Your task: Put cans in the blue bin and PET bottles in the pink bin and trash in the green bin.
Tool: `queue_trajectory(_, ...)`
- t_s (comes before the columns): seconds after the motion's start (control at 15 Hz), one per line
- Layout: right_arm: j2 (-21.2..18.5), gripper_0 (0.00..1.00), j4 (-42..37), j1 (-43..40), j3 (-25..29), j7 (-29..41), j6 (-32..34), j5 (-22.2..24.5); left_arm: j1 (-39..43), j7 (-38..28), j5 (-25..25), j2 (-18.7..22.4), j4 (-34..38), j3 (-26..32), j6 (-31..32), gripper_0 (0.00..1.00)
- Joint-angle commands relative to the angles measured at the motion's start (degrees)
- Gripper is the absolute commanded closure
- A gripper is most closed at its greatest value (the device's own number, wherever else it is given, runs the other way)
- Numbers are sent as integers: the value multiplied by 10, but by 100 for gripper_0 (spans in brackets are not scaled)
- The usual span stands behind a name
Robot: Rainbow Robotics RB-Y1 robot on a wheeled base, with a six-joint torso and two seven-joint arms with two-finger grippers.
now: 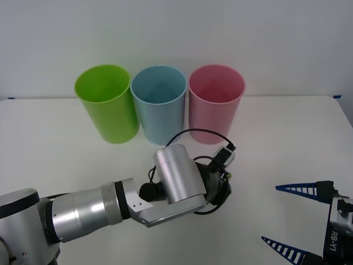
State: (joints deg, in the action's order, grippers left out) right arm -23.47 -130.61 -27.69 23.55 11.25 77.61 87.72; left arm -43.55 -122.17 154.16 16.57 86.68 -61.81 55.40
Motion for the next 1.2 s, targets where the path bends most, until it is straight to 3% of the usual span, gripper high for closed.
queue_trajectory(0.07, 0, 0, 0, 0, 0, 0, 0, 0, 33, 25, 1, 52, 57, 10, -34, 100)
queue_trajectory(0.47, 0, 0, 0, 0, 0, 0, 0, 0, 245, 292, -19, 88, 174, 203, -60, 100)
queue_trajectory(0.87, 0, 0, 0, 0, 0, 0, 0, 0, 392, 582, -215, 24, 212, 383, -39, 100)
queue_trajectory(1.0, 0, 0, 0, 0, 0, 0, 0, 0, 414, 596, -235, 27, 238, 403, -39, 100)
queue_trajectory(1.2, 0, 0, 0, 0, 0, 0, 0, 0, 457, 675, -273, 22, 279, 456, -39, 100)
